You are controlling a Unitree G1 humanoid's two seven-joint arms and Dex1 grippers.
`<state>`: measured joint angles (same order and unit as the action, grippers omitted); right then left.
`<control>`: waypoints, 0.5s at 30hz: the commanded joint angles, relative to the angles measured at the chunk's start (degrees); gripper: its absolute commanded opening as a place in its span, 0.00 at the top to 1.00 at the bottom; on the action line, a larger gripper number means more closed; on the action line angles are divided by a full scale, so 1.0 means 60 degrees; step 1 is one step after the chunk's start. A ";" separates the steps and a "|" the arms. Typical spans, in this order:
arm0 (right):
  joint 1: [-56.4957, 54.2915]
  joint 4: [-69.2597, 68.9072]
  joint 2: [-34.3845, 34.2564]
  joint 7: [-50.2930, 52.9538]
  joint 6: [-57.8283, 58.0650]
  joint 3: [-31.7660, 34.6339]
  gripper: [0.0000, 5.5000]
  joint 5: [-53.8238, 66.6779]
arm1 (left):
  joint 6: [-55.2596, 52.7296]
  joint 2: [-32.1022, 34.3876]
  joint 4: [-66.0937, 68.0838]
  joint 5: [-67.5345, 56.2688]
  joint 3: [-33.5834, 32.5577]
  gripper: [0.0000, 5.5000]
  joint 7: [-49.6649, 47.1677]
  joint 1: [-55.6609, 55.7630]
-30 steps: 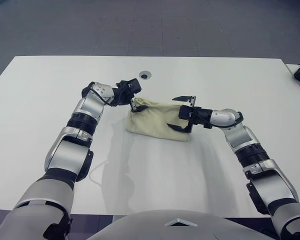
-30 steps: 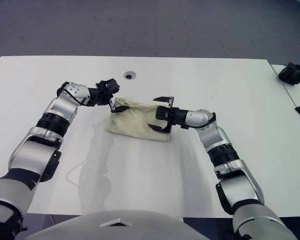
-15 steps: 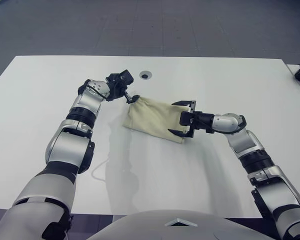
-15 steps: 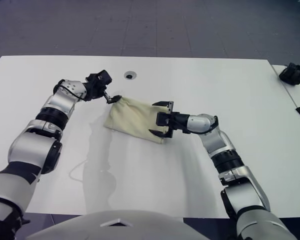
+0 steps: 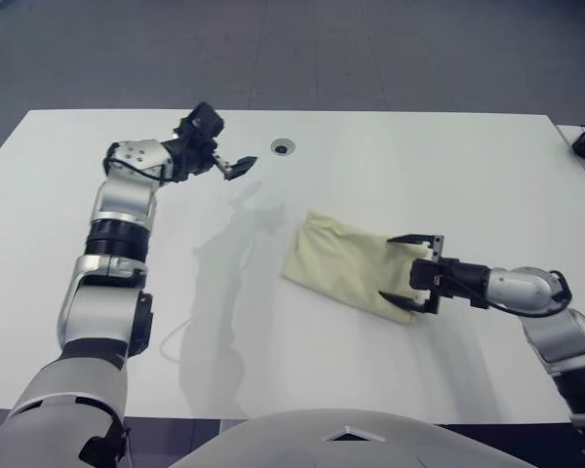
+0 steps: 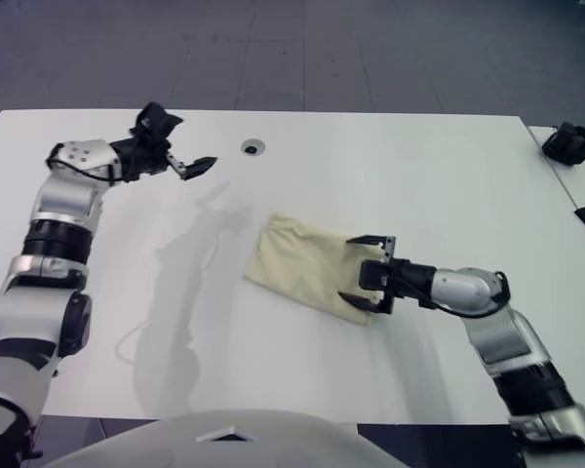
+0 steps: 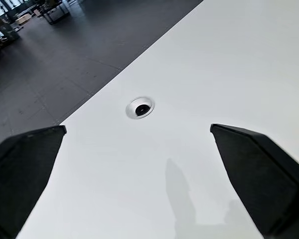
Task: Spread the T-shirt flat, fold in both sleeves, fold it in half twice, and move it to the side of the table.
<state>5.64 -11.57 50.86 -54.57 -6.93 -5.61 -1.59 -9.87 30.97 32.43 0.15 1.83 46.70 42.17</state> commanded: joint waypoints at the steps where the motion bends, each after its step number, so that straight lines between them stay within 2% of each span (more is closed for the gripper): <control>1: -0.0179 -0.1537 0.0497 -0.0346 0.1287 0.0685 0.02 0.0754 | -0.0803 0.0277 -0.1340 -0.0244 -0.0248 0.02 -0.0174 -0.0879; 4: -0.1455 -0.2542 0.0059 -0.0169 0.3010 0.0862 0.02 0.1978 | -0.1318 0.0256 -0.2070 -0.0443 -0.0385 0.02 -0.0347 -0.1229; 7: -0.2236 -0.3124 -0.0897 0.0209 0.4621 0.0291 0.02 0.3168 | -0.1598 0.0207 -0.2265 -0.0614 -0.0428 0.02 -0.0449 -0.1256; 10: -0.2275 -0.2243 -0.2340 0.0746 0.4752 -0.0818 0.02 0.3162 | -0.1782 0.0025 -0.2308 -0.0772 -0.0498 0.02 -0.0682 -0.1116; 15: -0.1828 -0.0458 -0.3206 0.1076 0.3809 -0.1475 0.02 0.2522 | -0.1734 -0.0270 -0.1995 -0.1285 -0.0933 0.02 -0.1029 -0.0269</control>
<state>-5.64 -18.90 33.04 -48.66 18.14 -14.11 14.76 -19.51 29.75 20.08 -5.21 -1.08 41.70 37.11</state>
